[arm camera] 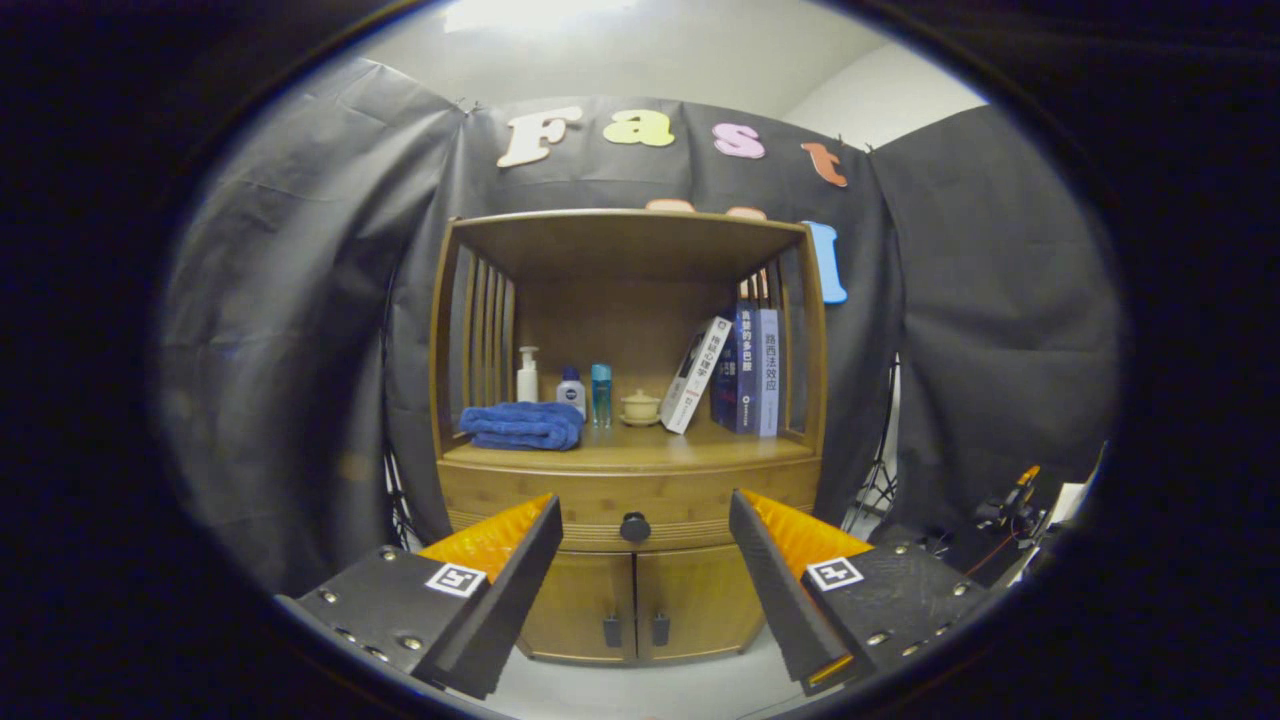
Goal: Pull open the drawer, take out the items inside it, and place them on the countertop above the cabinet.
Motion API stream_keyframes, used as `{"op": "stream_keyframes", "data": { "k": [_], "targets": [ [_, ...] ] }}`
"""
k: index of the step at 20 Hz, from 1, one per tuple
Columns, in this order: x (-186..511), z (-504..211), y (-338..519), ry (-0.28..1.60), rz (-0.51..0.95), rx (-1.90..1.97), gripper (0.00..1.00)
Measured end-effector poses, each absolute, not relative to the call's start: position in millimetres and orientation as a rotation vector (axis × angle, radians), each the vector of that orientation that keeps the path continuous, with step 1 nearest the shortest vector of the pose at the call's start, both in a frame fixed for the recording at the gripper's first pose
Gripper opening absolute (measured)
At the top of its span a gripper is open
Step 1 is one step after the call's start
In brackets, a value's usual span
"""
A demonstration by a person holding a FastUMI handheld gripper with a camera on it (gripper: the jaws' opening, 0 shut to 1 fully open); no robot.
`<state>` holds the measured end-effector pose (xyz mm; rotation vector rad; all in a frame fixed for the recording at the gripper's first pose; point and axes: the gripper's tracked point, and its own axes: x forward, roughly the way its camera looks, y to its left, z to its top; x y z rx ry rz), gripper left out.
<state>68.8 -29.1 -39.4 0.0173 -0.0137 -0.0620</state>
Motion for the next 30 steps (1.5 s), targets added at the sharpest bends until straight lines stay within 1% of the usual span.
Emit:
{"op": "stream_keyframes", "data": {
  "k": [7,11,14,16,17,19,20,21,23,25,27,28,29,30],
  "targets": [
    [144.2,-82.8,-30.3,0.014,-0.074,0.071,1.00],
    [195.5,-142.7,-33.4,0.144,-0.081,0.072,1.00],
    [232.2,-171.2,-42.7,0.196,-0.096,0.043,1.00],
    [247.8,-177.5,-47.1,0.195,-0.115,0.022,0.73],
    [250.3,-178.8,-40.5,0.186,-0.087,0.028,0.59],
    [252.8,-180.3,-39.3,0.148,-0.100,-0.004,0.53],
    [250.6,-182.2,-34.9,0.140,-0.078,-0.023,0.49],
    [248.6,-182.8,-31.5,0.146,-0.071,-0.020,0.49],
    [253.7,-178.9,-18.8,0.116,-0.050,0.005,0.59],
    [261.2,-181.8,-21.2,0.143,-0.070,0.022,0.68],
    [279.2,-185.3,-15.1,0.176,-0.061,0.058,0.68],
    [263.9,-178.1,-23.6,0.191,-0.093,0.059,0.68],
    [307.3,-193.8,-33.8,0.190,-0.092,0.066,0.61],
    [287.4,-186.0,-25.7,0.188,-0.100,0.068,0.55]
  ]
}}
